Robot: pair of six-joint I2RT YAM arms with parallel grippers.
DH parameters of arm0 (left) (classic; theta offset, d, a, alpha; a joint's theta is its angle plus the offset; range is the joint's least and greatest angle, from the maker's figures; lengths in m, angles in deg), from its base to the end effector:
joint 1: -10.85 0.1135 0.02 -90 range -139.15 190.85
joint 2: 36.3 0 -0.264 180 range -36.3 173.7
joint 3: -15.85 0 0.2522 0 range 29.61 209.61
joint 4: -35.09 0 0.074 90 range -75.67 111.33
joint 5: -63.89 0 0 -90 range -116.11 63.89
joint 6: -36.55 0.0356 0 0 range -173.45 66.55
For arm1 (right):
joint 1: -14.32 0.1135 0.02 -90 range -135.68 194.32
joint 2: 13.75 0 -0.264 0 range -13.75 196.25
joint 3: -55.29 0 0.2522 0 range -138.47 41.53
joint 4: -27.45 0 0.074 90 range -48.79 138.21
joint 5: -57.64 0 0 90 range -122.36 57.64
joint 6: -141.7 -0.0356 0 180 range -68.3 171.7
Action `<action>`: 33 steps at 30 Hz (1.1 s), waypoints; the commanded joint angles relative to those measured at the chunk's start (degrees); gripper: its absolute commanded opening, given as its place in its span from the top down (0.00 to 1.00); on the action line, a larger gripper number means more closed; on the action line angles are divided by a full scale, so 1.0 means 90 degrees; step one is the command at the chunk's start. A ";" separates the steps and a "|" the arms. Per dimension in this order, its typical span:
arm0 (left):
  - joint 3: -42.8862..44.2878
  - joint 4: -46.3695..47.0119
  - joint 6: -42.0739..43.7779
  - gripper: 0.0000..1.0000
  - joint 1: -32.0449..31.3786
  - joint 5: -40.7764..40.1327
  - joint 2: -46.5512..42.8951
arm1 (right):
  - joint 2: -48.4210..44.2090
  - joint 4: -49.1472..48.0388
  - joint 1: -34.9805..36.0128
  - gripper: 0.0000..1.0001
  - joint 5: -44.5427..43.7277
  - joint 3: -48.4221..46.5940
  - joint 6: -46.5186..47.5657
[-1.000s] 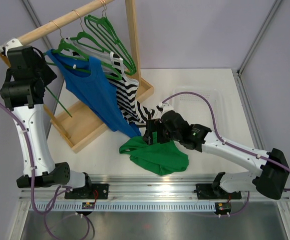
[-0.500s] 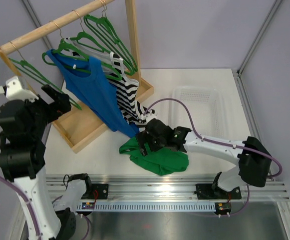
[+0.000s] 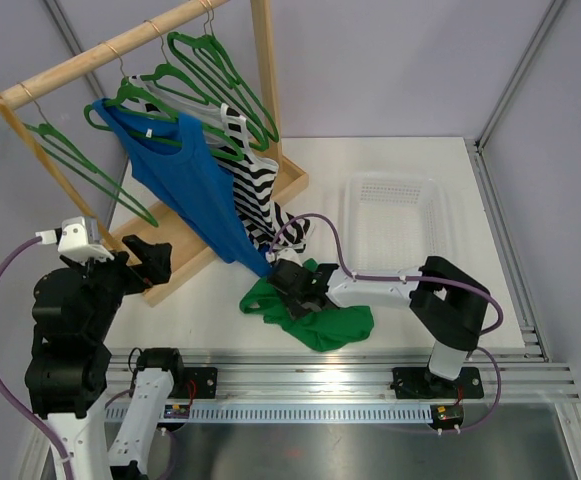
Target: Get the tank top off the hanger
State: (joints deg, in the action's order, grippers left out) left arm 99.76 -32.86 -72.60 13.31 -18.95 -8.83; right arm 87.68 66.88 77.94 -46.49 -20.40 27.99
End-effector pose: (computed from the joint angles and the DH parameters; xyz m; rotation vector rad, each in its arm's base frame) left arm 0.0325 -0.0030 0.4236 -0.2442 1.7645 -0.3210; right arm 0.1611 0.3053 0.1642 -0.8384 2.5216 0.1656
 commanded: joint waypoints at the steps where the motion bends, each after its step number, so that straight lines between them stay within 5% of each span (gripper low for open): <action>1: -0.0187 0.0192 0.0312 0.01 -0.0427 -0.0775 -0.0131 | 0.0215 -0.0011 0.0060 0.58 0.0125 -0.0092 -0.0159; 3: -0.0275 0.0172 0.0380 0.01 -0.0575 -0.1155 -0.0171 | -0.0018 0.0009 0.0070 0.71 0.0174 -0.0062 -0.0130; 5: -0.0333 0.0191 0.0410 0.01 -0.0732 -0.1293 -0.0200 | -0.0224 0.0145 0.0070 1.00 0.0164 -0.0091 -0.0071; 12: -0.0304 0.0192 0.0449 0.01 -0.0898 -0.1606 -0.0229 | -0.1580 0.1072 0.0070 1.00 -0.0373 -0.0706 0.0094; 23: -0.0207 0.0094 0.0195 0.01 -0.0957 -0.2298 -0.0259 | -0.2539 0.3035 -0.0173 1.00 -0.2520 -0.3107 0.0670; 33: 0.0164 -0.0140 0.0000 0.01 -0.0967 -0.2611 -0.0113 | -0.2598 0.2715 -0.2710 1.00 -0.2015 -0.3871 0.1432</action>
State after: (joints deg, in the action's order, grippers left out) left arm 97.79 -34.13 -71.23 4.89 -39.43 -10.43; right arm 64.36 93.11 58.42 -64.59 -53.82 37.92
